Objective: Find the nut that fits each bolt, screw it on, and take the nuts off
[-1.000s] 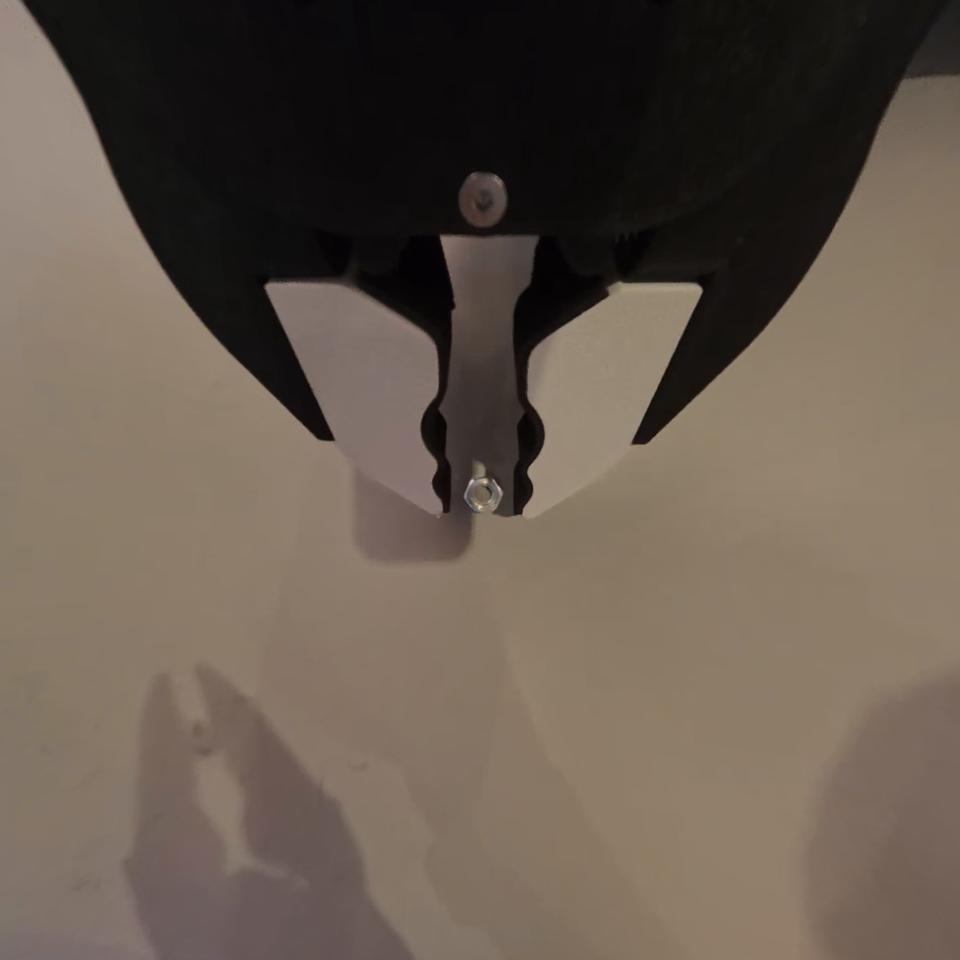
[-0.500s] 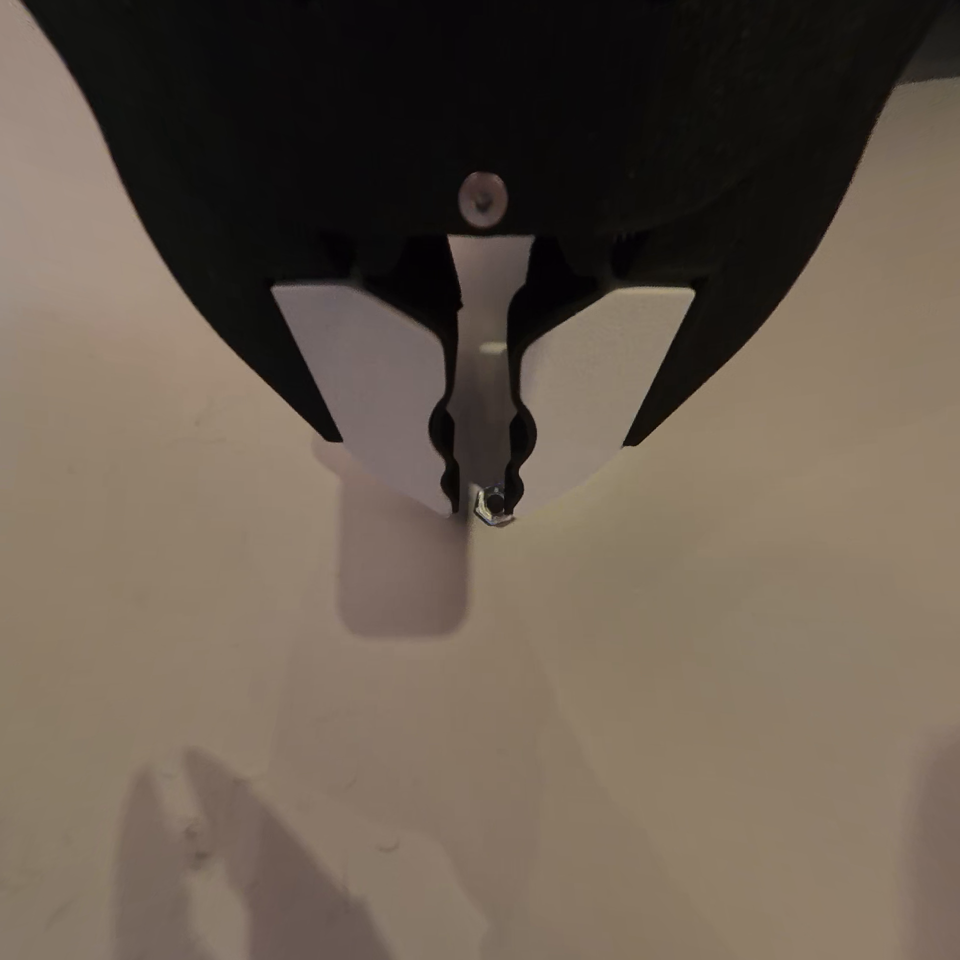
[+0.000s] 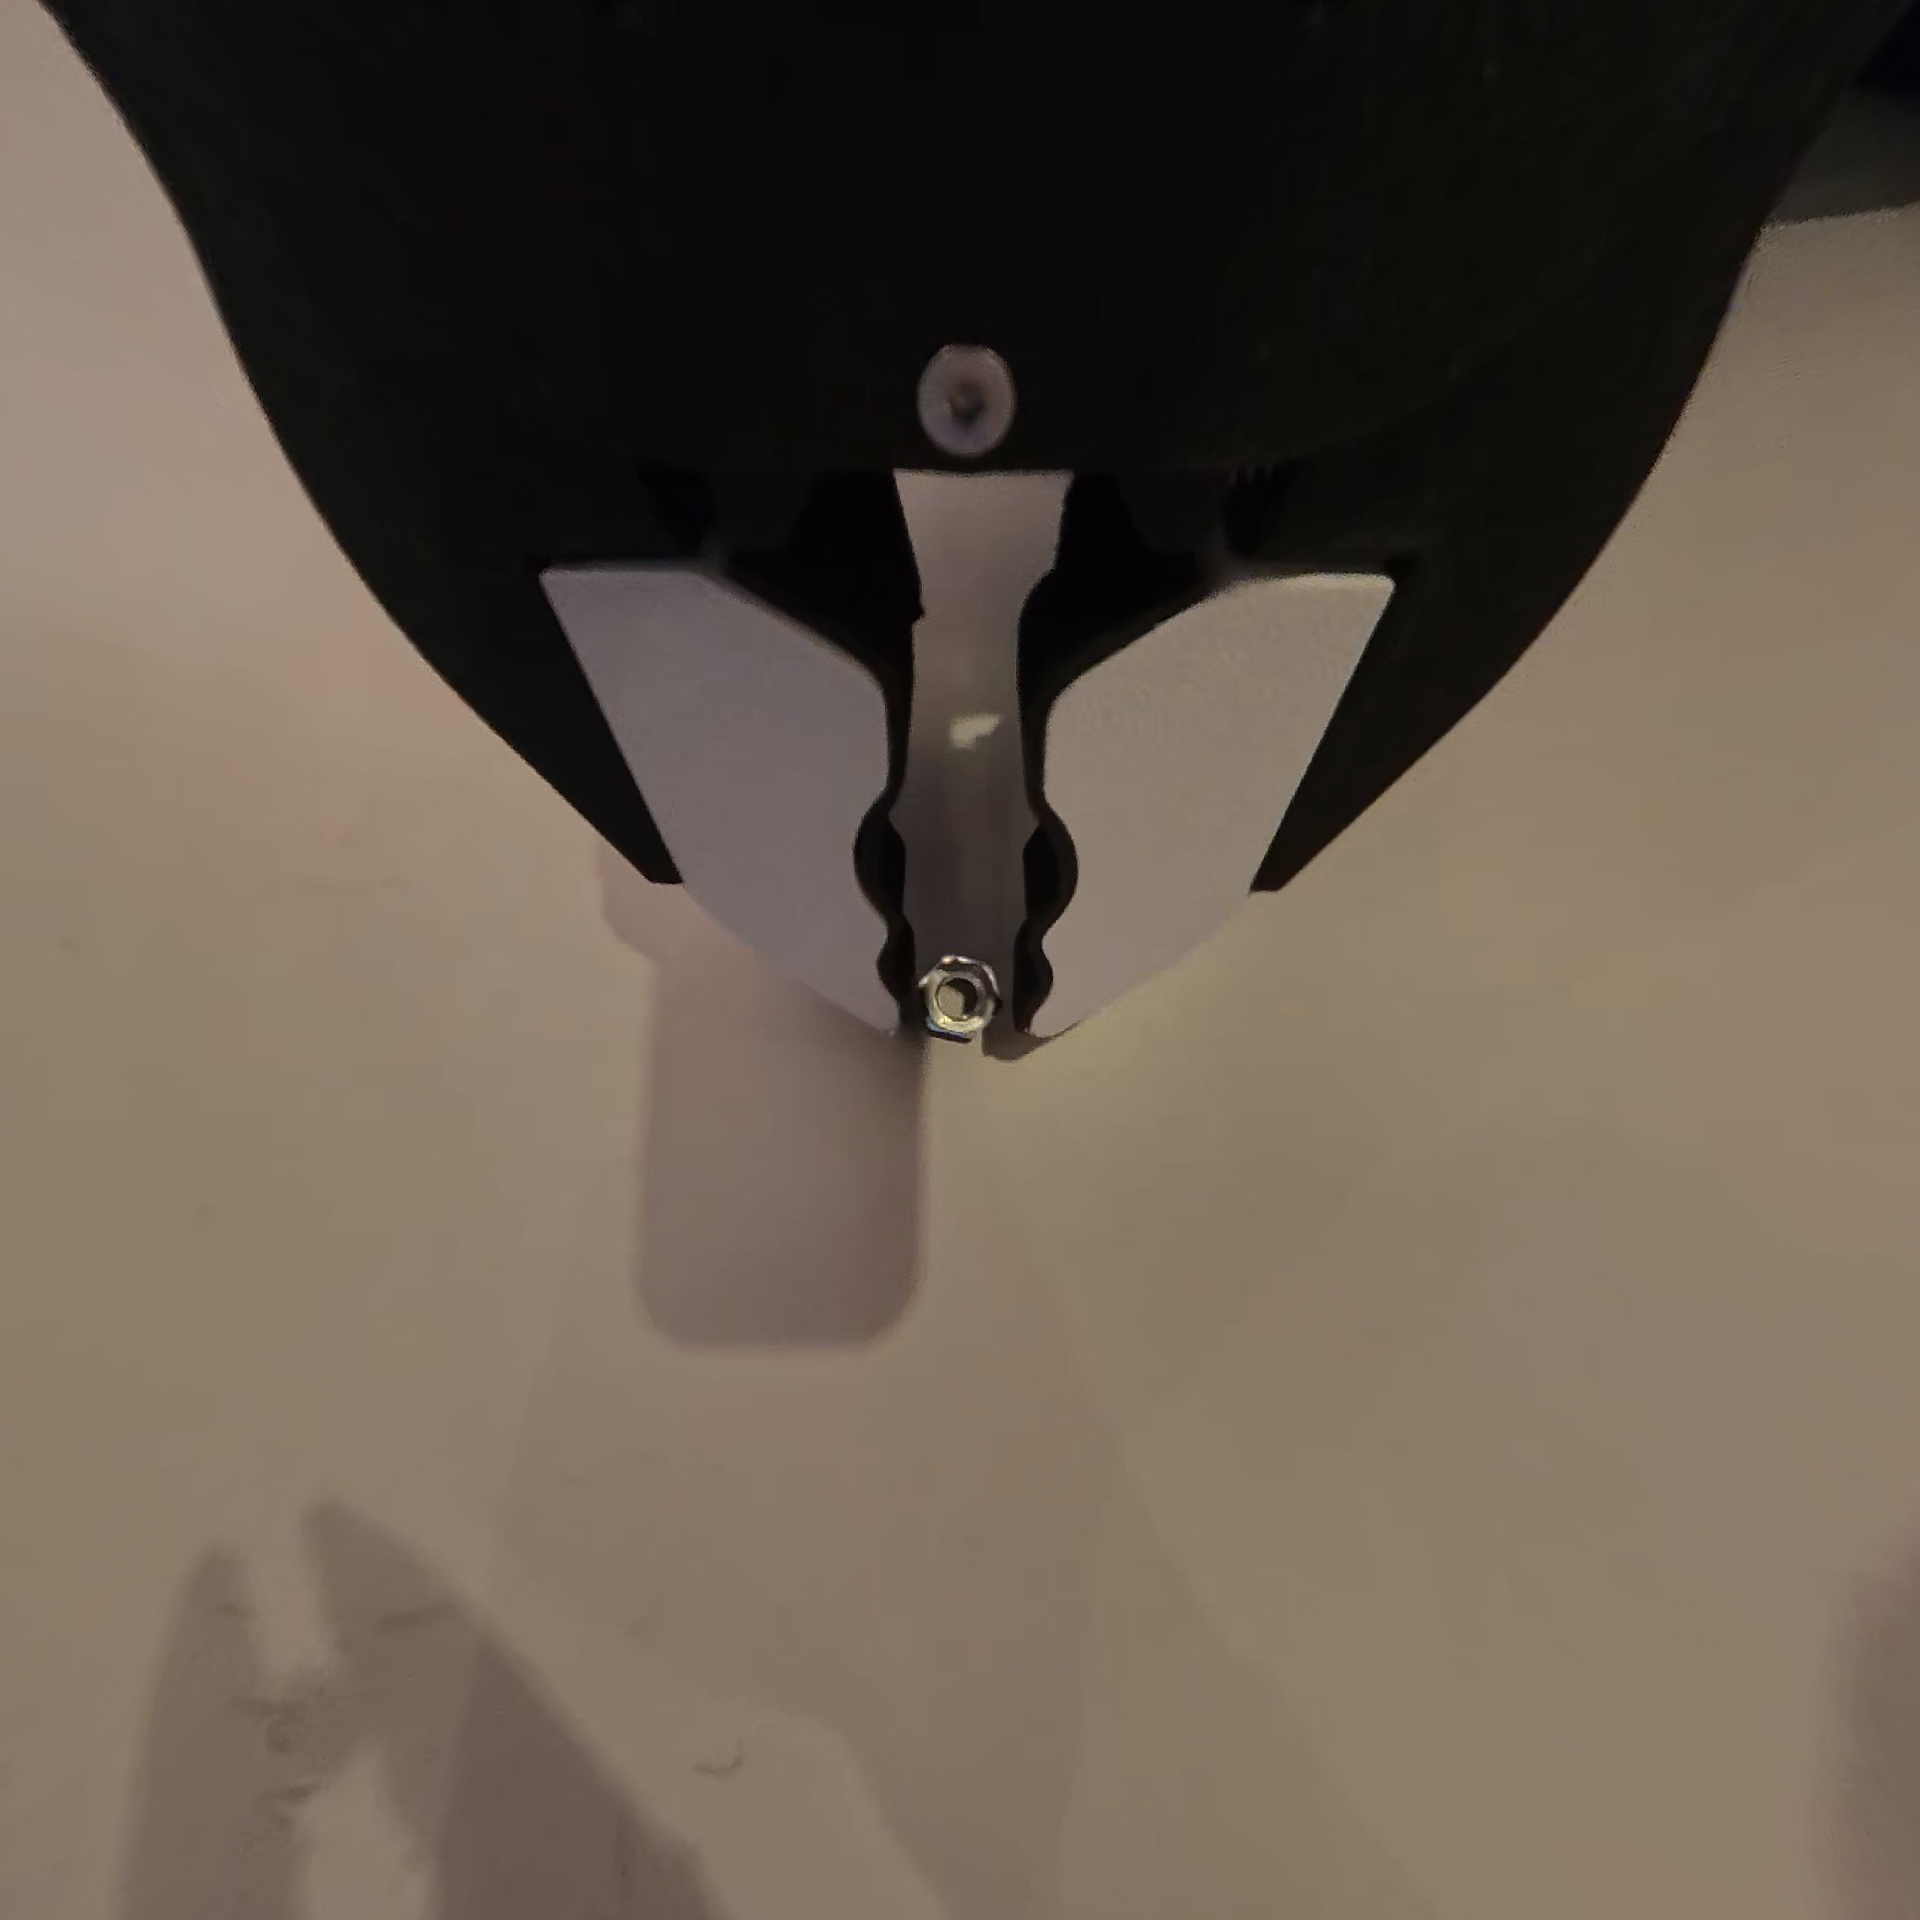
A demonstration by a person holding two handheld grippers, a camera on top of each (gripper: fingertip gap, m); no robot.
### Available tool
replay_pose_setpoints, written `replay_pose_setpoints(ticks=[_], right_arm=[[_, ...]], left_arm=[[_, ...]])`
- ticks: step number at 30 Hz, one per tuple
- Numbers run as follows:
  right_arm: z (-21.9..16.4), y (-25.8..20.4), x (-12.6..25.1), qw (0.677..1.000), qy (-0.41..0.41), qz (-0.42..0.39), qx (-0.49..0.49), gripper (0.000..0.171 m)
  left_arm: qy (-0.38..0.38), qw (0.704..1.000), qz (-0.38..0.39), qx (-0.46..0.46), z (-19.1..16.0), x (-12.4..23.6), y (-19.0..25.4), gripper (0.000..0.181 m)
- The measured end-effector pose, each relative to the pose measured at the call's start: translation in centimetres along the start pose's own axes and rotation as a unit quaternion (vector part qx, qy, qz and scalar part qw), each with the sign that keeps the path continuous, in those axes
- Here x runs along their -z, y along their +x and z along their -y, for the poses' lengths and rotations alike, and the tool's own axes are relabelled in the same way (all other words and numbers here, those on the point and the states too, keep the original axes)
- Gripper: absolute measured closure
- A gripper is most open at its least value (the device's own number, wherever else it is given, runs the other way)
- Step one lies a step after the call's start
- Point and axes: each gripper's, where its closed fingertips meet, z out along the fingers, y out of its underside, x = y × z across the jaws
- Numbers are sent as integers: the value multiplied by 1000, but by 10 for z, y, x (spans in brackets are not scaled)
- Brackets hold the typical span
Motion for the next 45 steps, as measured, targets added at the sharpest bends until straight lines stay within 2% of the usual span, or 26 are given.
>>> replay_pose_setpoints(ticks=[5,20,22,25,28,31,39,45], right_arm=[[-3,-1,0,999,-1,-6,44,157],[-3,-5,2,997,9,-1,79,157],[5,-6,18,996,40,-3,84,158],[29,-5,67,988,139,-13,66,157],[51,3,126,966,248,-59,32,157],[64,10,164,946,307,-107,1,158],[80,-5,160,944,286,-147,75,158],[78,-11,153,946,253,-168,117,158]], left_arm=[[0,1000,-9,-1,0,-1,4,171],[-15,1000,-23,-4,-9,-9,10,171],[-19,999,-31,0,-14,-14,13,171],[-25,998,-61,12,-25,-25,26,172],[-39,996,-82,1,-36,-36,40,172],[-42,993,-105,-29,-39,-42,58,172],[-27,984,-142,-101,-31,-41,91,172],[-38,978,-160,-130,-34,-40,102,172]])
